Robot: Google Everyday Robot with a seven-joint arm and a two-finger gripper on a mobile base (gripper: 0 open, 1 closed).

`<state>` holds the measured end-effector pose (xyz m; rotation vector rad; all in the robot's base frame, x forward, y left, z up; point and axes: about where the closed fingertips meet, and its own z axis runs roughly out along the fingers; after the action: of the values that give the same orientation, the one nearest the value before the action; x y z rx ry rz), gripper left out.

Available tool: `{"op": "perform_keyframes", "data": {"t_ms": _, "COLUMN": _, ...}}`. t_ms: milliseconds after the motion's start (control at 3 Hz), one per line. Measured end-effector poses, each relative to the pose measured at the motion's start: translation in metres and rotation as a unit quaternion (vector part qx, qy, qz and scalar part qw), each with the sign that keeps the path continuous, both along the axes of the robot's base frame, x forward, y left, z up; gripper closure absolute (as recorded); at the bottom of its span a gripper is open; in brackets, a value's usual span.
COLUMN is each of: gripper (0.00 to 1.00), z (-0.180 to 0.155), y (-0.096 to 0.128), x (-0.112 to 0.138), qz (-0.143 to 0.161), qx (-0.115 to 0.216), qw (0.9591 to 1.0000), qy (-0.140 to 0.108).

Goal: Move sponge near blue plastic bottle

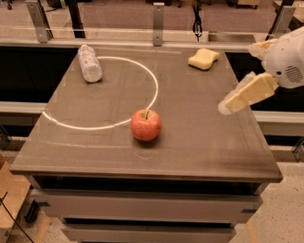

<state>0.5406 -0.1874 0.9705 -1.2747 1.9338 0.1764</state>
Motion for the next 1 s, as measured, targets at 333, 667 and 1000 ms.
{"op": "perform_keyframes", "data": {"t_ms": 333, "gripper": 0.0, "z": -0.004, "y": 0.009, "x": 0.038, "qz": -0.012, "qx": 0.059, "qw": 0.9977, "qy": -0.029}}
{"op": "perform_keyframes", "data": {"t_ms": 667, "gripper": 0.0, "z": -0.013, "y": 0.014, "x": 0.072, "qz": -0.027, "qx": 0.1, "qw": 0.9936, "qy": -0.046}}
{"op": "perform_keyframes", "data": {"t_ms": 1000, "gripper": 0.0, "z": -0.042, "y": 0.021, "x": 0.129, "qz": -0.042, "qx": 0.14, "qw": 0.9884, "qy": -0.043}}
